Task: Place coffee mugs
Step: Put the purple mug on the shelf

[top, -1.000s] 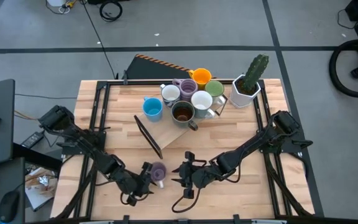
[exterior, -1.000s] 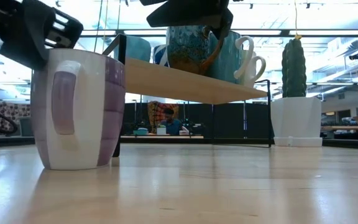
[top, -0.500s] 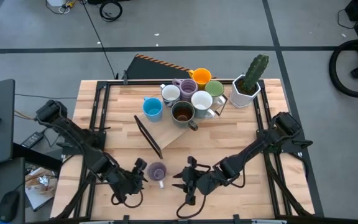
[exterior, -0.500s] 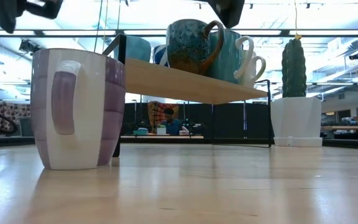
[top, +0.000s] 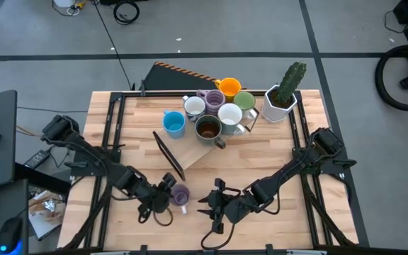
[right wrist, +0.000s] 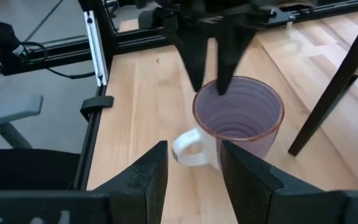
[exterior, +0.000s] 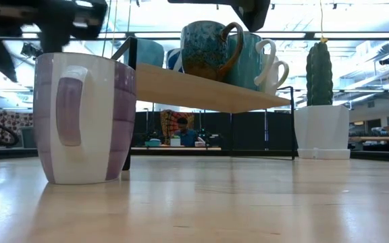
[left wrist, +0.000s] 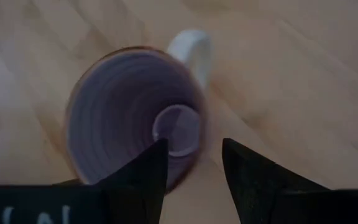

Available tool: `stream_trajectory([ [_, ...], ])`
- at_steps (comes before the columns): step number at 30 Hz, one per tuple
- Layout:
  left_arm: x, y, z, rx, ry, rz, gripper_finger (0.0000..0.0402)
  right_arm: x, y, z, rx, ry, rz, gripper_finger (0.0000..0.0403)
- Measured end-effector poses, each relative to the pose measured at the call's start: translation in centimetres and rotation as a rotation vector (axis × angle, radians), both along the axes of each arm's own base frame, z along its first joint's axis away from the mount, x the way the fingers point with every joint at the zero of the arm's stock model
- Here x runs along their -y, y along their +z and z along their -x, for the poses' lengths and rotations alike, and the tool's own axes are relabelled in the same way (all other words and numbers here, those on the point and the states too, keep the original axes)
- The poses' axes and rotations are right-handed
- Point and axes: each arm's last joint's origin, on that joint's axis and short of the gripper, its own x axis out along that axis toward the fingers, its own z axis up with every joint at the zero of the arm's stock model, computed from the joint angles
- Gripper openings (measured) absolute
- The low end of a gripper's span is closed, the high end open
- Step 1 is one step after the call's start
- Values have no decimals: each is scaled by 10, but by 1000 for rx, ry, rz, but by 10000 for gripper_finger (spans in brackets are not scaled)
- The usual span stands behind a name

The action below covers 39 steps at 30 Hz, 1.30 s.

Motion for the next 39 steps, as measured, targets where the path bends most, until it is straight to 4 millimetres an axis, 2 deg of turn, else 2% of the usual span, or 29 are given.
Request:
stream_trajectory([
  [4, -3, -3, -7, 5, 44, 22, 132, 0, -1, 1, -11, 0, 9, 153],
  [10, -2, -3, -9, 12, 102, 77, 61, 0, -1, 1, -8, -5, 12, 153],
  [14, 0, -1, -11, 16, 203, 178, 23, 0, -1, 1, -9, -4, 11, 153],
  [19, 2, 0, -12, 16, 273, 257, 22, 1, -2, 1, -18, -8, 23, 153],
  [24, 2, 2, -13, 25, 304, 295, 35, 3, -20, -8, -28, -37, 69, 153],
  [29, 2, 1, -13, 20, 303, 292, 32, 2, -23, -11, 2, -105, 73, 153],
  [34, 2, 0, -13, 5, 302, 289, 32, -27, -28, -34, 48, -154, 100, 153],
  [39, 1, -1, -12, -6, 304, 279, 32, -53, -34, -54, -36, -197, 268, 153],
])
